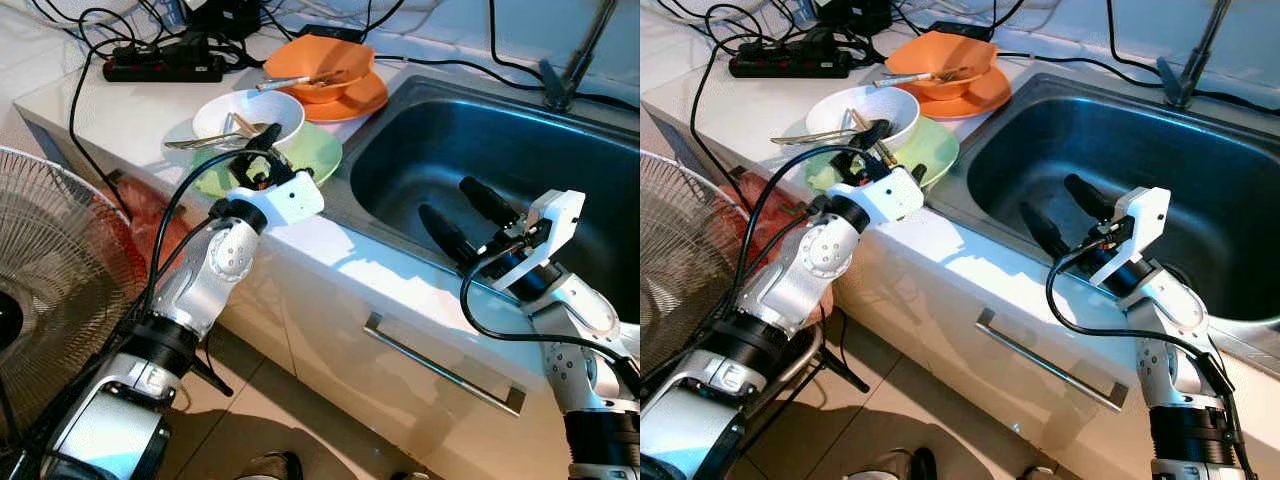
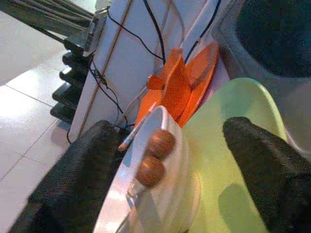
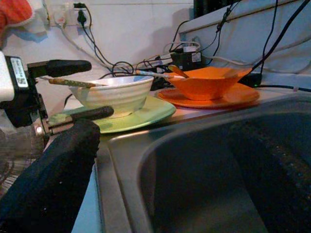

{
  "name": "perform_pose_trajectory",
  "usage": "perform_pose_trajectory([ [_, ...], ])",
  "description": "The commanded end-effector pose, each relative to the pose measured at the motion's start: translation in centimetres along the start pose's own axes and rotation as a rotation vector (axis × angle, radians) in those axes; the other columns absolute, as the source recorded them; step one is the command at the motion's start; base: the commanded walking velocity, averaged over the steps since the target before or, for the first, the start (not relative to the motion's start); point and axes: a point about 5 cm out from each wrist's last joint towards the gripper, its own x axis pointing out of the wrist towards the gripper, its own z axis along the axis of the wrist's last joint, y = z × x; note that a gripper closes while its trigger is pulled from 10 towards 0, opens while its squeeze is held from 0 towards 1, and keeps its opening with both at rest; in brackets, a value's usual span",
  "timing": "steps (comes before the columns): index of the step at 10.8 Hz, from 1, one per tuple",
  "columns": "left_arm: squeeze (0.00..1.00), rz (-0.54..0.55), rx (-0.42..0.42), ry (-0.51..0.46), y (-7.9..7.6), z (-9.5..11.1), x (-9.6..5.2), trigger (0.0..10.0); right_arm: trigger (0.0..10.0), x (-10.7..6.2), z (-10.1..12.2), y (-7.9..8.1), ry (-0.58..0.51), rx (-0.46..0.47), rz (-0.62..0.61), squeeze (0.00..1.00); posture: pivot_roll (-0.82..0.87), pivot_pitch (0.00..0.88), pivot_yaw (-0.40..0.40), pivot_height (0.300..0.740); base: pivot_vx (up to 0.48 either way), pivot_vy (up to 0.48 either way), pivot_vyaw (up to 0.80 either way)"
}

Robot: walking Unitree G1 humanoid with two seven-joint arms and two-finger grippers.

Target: Kitchen organization

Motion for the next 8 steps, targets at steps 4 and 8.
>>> perform_pose_trajectory([
  [4, 0.00, 0.003, 0.022, -0.016, 0.00, 0.09, 0.26, 0.0, 10.0, 0.00, -0.58, 0.46, 0.005, 0.014, 0.006, 0.00, 0.01, 0.095, 0.098, 0.740, 0.000, 0.000, 0.00],
  [8, 0.00, 0.013, 0.022, -0.026, 0.08, 0.18, 0.25, 0.0, 10.0, 0.00, -0.71, 0.38, 0.011, 0.015, 0.002, 0.00, 0.02, 0.102, 0.094, 0.740, 0.000, 0.000, 0.00],
])
